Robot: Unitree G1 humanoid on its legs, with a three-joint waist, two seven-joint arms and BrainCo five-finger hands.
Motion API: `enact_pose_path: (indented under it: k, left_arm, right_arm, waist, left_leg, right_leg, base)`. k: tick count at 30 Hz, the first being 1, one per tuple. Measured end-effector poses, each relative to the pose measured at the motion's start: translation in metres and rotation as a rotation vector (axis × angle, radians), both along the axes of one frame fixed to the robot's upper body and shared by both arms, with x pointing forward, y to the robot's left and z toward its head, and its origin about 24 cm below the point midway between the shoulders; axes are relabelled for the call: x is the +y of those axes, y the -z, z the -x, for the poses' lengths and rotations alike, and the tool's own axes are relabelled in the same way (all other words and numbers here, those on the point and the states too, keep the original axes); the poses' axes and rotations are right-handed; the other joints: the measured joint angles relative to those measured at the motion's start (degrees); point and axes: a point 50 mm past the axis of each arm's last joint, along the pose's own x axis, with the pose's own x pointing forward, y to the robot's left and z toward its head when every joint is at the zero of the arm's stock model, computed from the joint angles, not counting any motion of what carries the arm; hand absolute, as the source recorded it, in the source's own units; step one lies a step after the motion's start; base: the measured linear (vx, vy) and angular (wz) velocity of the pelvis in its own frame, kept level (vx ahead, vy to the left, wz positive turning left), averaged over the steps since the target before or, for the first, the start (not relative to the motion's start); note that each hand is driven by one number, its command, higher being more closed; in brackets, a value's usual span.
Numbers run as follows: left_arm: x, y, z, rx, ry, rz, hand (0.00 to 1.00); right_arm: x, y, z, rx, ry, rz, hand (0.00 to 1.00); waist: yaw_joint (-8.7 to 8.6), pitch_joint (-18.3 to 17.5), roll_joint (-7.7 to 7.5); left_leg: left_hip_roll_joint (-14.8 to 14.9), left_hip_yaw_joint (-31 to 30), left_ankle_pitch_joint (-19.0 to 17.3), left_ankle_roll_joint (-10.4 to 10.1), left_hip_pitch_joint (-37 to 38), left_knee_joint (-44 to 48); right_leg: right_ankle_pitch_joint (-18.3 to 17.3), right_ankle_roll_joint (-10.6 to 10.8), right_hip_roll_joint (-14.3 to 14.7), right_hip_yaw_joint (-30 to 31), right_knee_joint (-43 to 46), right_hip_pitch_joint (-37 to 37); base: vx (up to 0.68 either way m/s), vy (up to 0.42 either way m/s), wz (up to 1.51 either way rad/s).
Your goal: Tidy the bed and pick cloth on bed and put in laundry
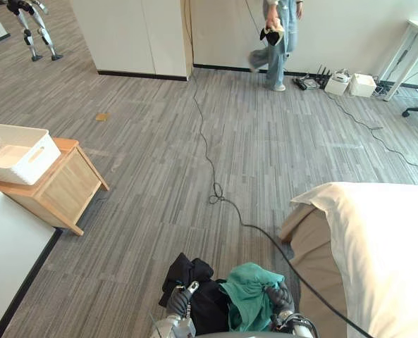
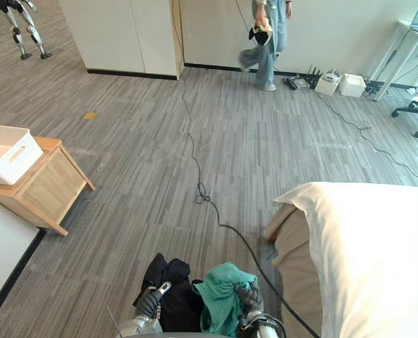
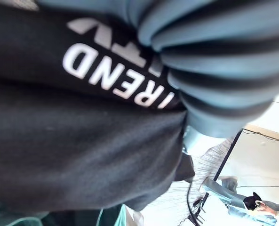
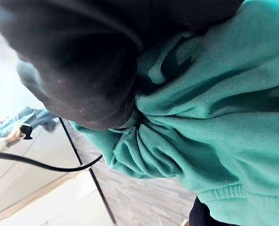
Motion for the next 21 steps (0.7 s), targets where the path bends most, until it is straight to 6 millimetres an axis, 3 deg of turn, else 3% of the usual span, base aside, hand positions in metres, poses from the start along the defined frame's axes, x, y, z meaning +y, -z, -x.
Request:
enact_pose_path:
  k: [5, 6, 7, 9, 11, 12, 15, 17, 20, 21]
  left_arm:
    - [-0.001, 0.007, -0.005, 0.075, 0.027, 0.005, 1.0]
    - [0.002, 0.012, -0.009, 0.108, 0.034, -0.005, 1.0]
    - [0.006, 0.016, -0.013, 0.144, 0.016, -0.006, 1.0]
    - [0.007, 0.019, -0.016, 0.171, -0.022, 0.019, 1.0]
    - [0.013, 0.019, -0.019, 0.172, -0.056, 0.029, 1.0]
    - [0.012, 0.016, -0.023, 0.153, -0.065, 0.044, 1.0]
    - [0.003, 0.014, -0.027, 0.14, -0.075, 0.086, 1.0]
    - [0.003, 0.015, -0.026, 0.14, -0.074, 0.084, 1.0]
    - [0.003, 0.012, -0.025, 0.124, -0.078, 0.088, 1.0]
    - [0.004, 0.012, -0.025, 0.118, -0.079, 0.086, 1.0]
  right_arm:
    - [-0.001, 0.007, 0.003, 0.047, -0.034, 0.008, 1.0]
    - [0.0, 0.009, 0.001, 0.054, -0.055, 0.014, 1.0]
    - [-0.001, 0.01, -0.001, 0.06, -0.077, 0.026, 1.0]
    - [-0.006, 0.01, -0.003, 0.06, -0.119, 0.044, 1.0]
    - [-0.011, 0.009, -0.006, 0.049, -0.13, 0.063, 1.0]
    - [-0.015, 0.01, -0.006, 0.051, -0.125, 0.073, 1.0]
    - [-0.033, 0.01, -0.01, 0.051, -0.136, 0.125, 1.0]
    - [-0.034, 0.011, -0.008, 0.058, -0.158, 0.132, 1.0]
    - [-0.035, 0.014, 0.005, 0.086, -0.178, 0.115, 1.0]
    - [-0.035, 0.016, 0.01, 0.096, -0.185, 0.107, 1.0]
  waist:
    - [0.18, -1.11, 0.46]
    - [0.09, -0.96, 0.24]
    - [0.04, -0.85, 0.01]
    - [0.15, 0.27, 0.51]
    - [-0.07, 1.74, 0.96]
    - [0.08, 2.96, 0.16]
    - [0.25, 4.51, 3.03]
    - [0.17, 4.68, 3.29]
    - [0.21, 5.07, 3.56]
    - [0.43, 5.33, 2.9]
  left_leg:
    - [0.58, 1.21, -1.34, -0.95, 0.86, 0.5]
    - [0.94, 2.54, -3.45, -1.79, -0.51, 3.36]
    - [1.68, 4.1, -6.81, -4.45, -2.57, 9.08]
    - [3.53, 6.04, -10.64, -7.46, -4.83, 18.27]
    - [4.88, 7.39, -10.42, -8.86, -8.81, 29.45]
    - [4.9, 7.23, -9.37, -10.98, -11.56, 35.33]
    - [5.68, 7.52, -11.43, -7.84, -12.01, 32.2]
    - [6.17, 9.13, -10.51, -7.23, -12.02, 23.19]
    - [7.15, 9.82, -5.14, -6.97, -12.16, 11.58]
    - [6.6, 12.0, -1.04, -2.86, -11.8, 12.78]
  right_leg:
    - [0.58, -0.08, 0.42, -0.04, -2.33, 1.95]
    - [0.56, -0.12, 0.41, -0.05, -2.55, 2.5]
    - [0.48, -0.3, 0.32, 0.07, -2.68, 2.73]
    - [-0.1, -1.33, 0.69, 0.09, -2.83, 4.21]
    - [-0.55, -2.07, 0.62, 0.05, -3.5, 6.18]
    - [-0.87, -2.58, -0.16, 0.38, -3.59, 7.57]
    - [-1.74, -2.83, -0.64, 1.51, -3.88, 9.86]
    - [-2.29, -2.37, -1.19, 1.48, -5.23, 11.13]
    - [-4.45, -0.41, -1.85, -0.07, -7.74, 15.27]
    - [-5.96, 0.36, -3.01, -0.71, -7.56, 17.07]
  base:
    - [0.06, -0.055, -0.1]
    - [0.02, -0.07, -0.07]
    - [0.03, -0.073, -0.06]
    - [0.06, -0.08, -0.17]
    - [0.03, -0.088, -0.02]
    - [0.06, -0.087, -0.08]
    - [0.13, -0.004, -0.15]
    - [0.19, 0.054, -0.03]
    - [0.29, 0.099, 0.17]
    - [0.42, 0.128, 0.22]
